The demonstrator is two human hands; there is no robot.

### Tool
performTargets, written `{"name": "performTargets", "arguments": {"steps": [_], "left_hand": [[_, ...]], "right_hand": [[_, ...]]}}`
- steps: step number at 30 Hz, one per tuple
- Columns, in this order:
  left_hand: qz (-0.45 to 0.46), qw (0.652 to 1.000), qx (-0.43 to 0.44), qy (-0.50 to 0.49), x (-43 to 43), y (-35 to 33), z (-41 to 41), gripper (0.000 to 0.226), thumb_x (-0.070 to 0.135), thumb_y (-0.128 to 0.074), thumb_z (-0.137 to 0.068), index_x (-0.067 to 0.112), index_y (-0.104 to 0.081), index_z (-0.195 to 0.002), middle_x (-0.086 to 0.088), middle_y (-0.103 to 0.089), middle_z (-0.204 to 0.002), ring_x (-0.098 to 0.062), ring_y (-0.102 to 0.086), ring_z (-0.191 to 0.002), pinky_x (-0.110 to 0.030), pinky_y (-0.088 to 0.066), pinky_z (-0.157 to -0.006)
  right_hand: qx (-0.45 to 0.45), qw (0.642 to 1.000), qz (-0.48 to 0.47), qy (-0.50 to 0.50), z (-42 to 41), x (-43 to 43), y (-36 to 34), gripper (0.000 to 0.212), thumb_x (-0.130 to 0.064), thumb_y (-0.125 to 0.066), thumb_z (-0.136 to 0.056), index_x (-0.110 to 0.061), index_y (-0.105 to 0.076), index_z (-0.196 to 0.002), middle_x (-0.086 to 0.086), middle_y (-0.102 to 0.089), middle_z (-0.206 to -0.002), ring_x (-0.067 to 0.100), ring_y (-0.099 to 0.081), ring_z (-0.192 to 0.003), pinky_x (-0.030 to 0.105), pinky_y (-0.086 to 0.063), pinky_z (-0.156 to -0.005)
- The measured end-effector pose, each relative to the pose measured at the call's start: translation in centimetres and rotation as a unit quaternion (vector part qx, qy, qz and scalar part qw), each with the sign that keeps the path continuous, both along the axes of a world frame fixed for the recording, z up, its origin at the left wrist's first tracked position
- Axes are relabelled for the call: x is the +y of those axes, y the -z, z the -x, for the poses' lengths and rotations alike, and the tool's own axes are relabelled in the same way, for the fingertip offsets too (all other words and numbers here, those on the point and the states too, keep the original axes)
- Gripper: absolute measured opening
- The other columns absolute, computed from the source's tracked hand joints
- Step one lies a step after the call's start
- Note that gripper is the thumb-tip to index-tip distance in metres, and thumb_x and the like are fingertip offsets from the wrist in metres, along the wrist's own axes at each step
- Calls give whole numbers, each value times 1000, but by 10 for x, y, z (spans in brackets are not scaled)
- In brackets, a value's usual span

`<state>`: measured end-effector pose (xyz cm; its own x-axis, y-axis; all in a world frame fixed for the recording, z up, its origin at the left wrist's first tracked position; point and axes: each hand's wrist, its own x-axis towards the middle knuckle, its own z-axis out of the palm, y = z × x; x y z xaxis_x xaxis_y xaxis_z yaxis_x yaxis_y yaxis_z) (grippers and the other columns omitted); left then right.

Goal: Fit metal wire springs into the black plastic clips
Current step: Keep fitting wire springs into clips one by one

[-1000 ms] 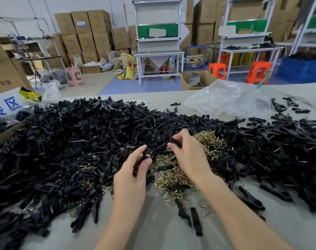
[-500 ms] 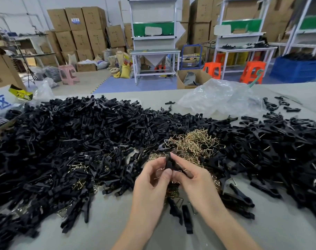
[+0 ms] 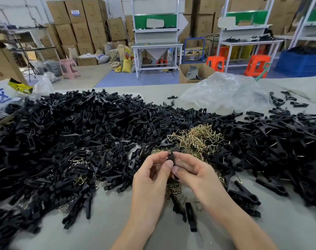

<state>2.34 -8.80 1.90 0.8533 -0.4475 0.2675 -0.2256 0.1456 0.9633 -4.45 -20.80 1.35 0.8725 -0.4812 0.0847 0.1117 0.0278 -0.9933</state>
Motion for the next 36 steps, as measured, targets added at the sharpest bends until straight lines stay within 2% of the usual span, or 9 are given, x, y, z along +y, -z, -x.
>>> {"name": "performTargets", "arguments": {"steps": [2, 5, 9, 14, 22, 26, 31, 36], "left_hand": [[13, 1000, -2, -12, 0, 0, -1, 19, 12, -68, -93, 28, -71, -103, 13, -75, -96, -3, -69, -92, -12, -52, -79], [15, 1000, 3, -10, 1, 0, -4, 18, 12, -67, -93, 28, -71, -101, 13, -76, -96, -3, -70, -92, -12, -51, -78], [-13, 1000, -5, 8, 0, 2, -2, 20, 11, -67, -94, 28, -74, -101, 11, -76, -96, -6, -70, -91, -13, -51, -78], [-24, 1000, -2, 14, 1, 4, -3, 20, 11, -66, -94, 28, -74, -101, 11, -76, -97, -7, -70, -92, -14, -51, -80], [-43, 999, -13, 0, 2, 5, -4, 20, 14, -66, -94, 31, -74, -100, 10, -74, -88, -9, -66, -79, -17, -52, -72], [-49, 999, -21, 6, 2, 4, -3, 19, 14, -66, -95, 30, -73, -101, 9, -74, -91, -10, -67, -81, -20, -53, -75], [-75, 995, -61, 14, 5, 4, -4, 23, 14, -65, -96, 35, -72, -102, 10, -73, -93, -6, -67, -83, -15, -49, -74], [-89, 987, -132, 13, 8, 8, -6, 27, 14, -63, -97, 40, -70, -104, 15, -72, -99, -8, -67, -95, -12, -48, -78]], "right_hand": [[-13, 999, -36, 14, 0, -1, 0, 34, -4, -71, -90, -23, -68, -118, -2, -78, -109, 15, -72, -107, 22, -58, -88], [-33, 997, -61, 29, 0, -4, 0, 39, -3, -72, -88, -29, -69, -118, -1, -77, -108, 18, -73, -106, 31, -59, -90], [-38, 998, -47, 21, 1, -2, 0, 43, -4, -73, -89, -43, -74, -108, -8, -76, -109, 13, -72, -106, 22, -58, -85], [-43, 998, -41, 27, 2, -2, 0, 43, -6, -74, -88, -44, -74, -108, -6, -76, -111, 20, -73, -105, 31, -59, -92], [-52, 998, -33, 24, 2, -2, 0, 43, -6, -73, -90, -44, -73, -109, -7, -76, -108, 13, -74, -99, 21, -57, -84], [-60, 997, -36, 24, 2, -2, 0, 43, -6, -73, -89, -43, -73, -112, -6, -76, -109, 13, -74, -98, 18, -56, -82], [-60, 997, -30, 27, 3, -5, 2, 46, -8, -75, -88, -44, -72, -115, -4, -76, -104, 16, -74, -98, 22, -58, -84], [-52, 998, -20, 5, 4, -11, 0, 37, -23, -79, -76, -40, -76, -109, -10, -74, -90, 13, -73, -91, 23, -58, -84]]}}
